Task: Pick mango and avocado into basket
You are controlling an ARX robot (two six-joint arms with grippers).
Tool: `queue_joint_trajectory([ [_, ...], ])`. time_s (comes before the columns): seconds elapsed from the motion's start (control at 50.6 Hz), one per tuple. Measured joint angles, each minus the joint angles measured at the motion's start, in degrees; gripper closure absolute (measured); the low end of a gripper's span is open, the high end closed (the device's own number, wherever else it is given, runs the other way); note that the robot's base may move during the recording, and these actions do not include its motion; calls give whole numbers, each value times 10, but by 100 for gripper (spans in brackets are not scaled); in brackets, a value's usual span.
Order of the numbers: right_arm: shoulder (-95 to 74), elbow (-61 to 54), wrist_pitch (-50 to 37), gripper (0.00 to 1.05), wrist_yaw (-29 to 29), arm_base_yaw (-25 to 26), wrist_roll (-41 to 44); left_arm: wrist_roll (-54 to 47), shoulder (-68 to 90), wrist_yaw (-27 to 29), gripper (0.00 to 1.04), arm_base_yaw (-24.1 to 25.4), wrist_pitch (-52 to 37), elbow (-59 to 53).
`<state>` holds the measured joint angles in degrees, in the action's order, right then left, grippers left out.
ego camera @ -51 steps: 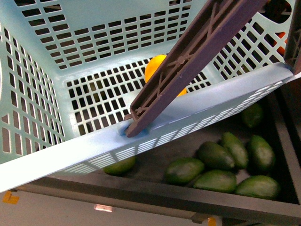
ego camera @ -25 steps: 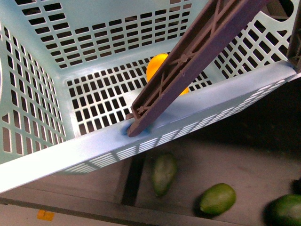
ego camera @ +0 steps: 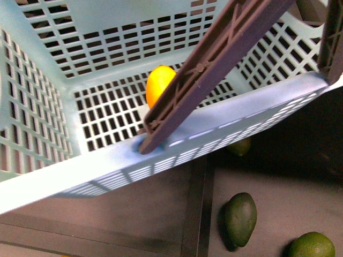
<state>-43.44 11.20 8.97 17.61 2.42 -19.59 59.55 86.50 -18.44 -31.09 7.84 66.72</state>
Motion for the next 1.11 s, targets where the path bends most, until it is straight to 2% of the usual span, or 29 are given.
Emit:
queue_joint_trajectory([
  [0.118, -95, 3, -65, 9, -122, 94, 36, 2, 0, -5, 100, -4, 0, 0],
  [0.217, -168, 14, -114, 9, -183, 164, 99, 5, 0, -10, 100, -5, 0, 0],
  [0.336, -304, 56, -176, 9, -266, 280, 247, 6, 0, 1, 100, -4, 0, 0],
  [0.474, -447, 129, -159, 9, -306, 371, 426, 3, 0, 4, 100, -3, 0, 0],
  [0.553, -504, 172, -138, 9, -309, 390, 515, 3, 0, -1, 100, -3, 0, 0],
  [0.691, -571, 229, -109, 9, -306, 388, 617, 3, 0, -5, 100, -3, 0, 0],
  [0.829, -629, 259, -96, 9, -295, 375, 666, 3, 0, -1, 100, -3, 0, 0],
  [1.106, -735, 304, -103, 9, -282, 355, 685, 3, 0, 0, 100, -3, 0, 0],
])
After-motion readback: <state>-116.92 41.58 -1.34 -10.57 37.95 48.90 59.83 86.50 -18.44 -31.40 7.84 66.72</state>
